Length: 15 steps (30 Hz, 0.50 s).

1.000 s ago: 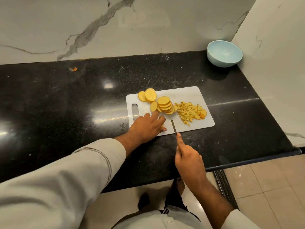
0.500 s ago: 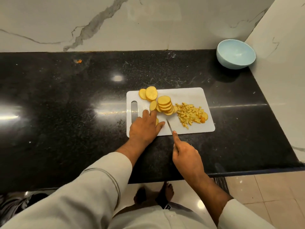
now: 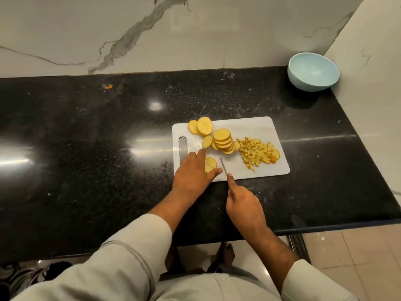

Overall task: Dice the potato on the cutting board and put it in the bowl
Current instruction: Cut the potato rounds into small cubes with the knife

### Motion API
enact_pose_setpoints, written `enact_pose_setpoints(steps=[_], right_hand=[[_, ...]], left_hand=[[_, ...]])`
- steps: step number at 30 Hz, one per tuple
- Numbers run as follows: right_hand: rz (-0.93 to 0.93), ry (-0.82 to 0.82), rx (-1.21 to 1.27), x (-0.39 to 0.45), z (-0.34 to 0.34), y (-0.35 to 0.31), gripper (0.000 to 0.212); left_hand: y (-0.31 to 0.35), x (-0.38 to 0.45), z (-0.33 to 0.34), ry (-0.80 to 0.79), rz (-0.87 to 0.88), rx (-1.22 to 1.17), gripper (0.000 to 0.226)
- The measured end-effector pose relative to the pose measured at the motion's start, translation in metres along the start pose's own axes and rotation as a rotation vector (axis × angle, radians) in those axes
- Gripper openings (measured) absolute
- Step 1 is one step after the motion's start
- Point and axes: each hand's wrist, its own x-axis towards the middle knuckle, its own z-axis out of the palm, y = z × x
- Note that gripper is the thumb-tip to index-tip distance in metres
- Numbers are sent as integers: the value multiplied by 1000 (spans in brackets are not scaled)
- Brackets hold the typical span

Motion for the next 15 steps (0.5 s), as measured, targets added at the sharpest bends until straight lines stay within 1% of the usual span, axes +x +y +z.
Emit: enact_pose_setpoints(steps=[2, 4, 5, 7, 10, 13, 15], right_hand=[[29, 8, 22, -2, 3, -3, 56], [55, 25, 28, -4, 5, -6, 56], [71, 33, 33, -5, 6, -7, 56], [94, 46, 42, -8, 8, -10, 56], [110, 41, 47, -11, 9, -16, 56], [126, 46, 39, -11, 11, -19, 55], [140, 50, 36, -11, 13, -21, 56]], left_hand=[[-15, 8, -13, -155, 116, -56, 77], [-29, 23, -28, -283, 228, -31, 81], [-32, 31, -34, -341, 270, -20, 81], [-34, 43, -39, -428, 327, -38, 71], [-34, 46, -39, -439, 314, -154, 56], [-29, 36, -34, -400, 312, -263, 59], [-26, 31, -30, -375, 363, -267, 60]])
